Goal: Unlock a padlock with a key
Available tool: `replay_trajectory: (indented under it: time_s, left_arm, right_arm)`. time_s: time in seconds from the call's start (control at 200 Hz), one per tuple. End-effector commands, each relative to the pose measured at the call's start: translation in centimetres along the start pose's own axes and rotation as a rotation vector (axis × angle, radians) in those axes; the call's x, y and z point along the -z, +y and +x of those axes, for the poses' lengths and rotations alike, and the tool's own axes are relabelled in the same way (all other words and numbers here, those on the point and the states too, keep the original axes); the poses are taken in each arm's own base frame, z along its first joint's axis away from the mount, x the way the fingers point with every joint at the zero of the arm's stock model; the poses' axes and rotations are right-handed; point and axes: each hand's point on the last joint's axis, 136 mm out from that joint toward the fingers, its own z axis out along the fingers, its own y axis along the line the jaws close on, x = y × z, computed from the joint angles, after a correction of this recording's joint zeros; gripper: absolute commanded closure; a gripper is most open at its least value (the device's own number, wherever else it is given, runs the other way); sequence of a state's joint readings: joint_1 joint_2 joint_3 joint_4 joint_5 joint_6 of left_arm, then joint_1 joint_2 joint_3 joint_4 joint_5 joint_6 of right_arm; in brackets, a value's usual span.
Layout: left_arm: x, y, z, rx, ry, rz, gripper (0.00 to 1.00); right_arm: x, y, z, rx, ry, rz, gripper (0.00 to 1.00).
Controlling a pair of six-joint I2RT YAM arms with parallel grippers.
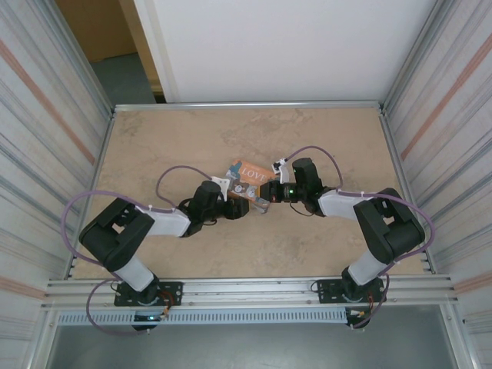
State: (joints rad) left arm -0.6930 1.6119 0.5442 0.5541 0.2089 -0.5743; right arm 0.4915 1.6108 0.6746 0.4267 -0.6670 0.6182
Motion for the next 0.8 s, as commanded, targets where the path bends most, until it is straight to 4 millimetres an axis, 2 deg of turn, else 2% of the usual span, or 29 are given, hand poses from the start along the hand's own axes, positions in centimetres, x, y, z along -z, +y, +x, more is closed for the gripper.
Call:
replay_trajectory:
  time_s: [0.0, 0.536, 0.797]
  left_arm:
    - [-0.4, 0.5, -1.1, -0.043, -0.037, -0.023, 0.4]
    - [-2.0, -0.3, -0.3, -0.02, 0.003, 0.052, 0.4]
    - [-2.3, -1.4, -0.1, -0.037, 0.01, 0.07, 0.46]
  right_arm:
    - [-0.4, -3.0, 4.3, -0.095, 0.115, 0.102, 1.0]
    - [-0.6, -2.6, 4.3, -0.084, 0.117, 0.098, 1.0]
    - [-0.6, -2.5, 4.3, -0.081, 0.116, 0.099, 1.0]
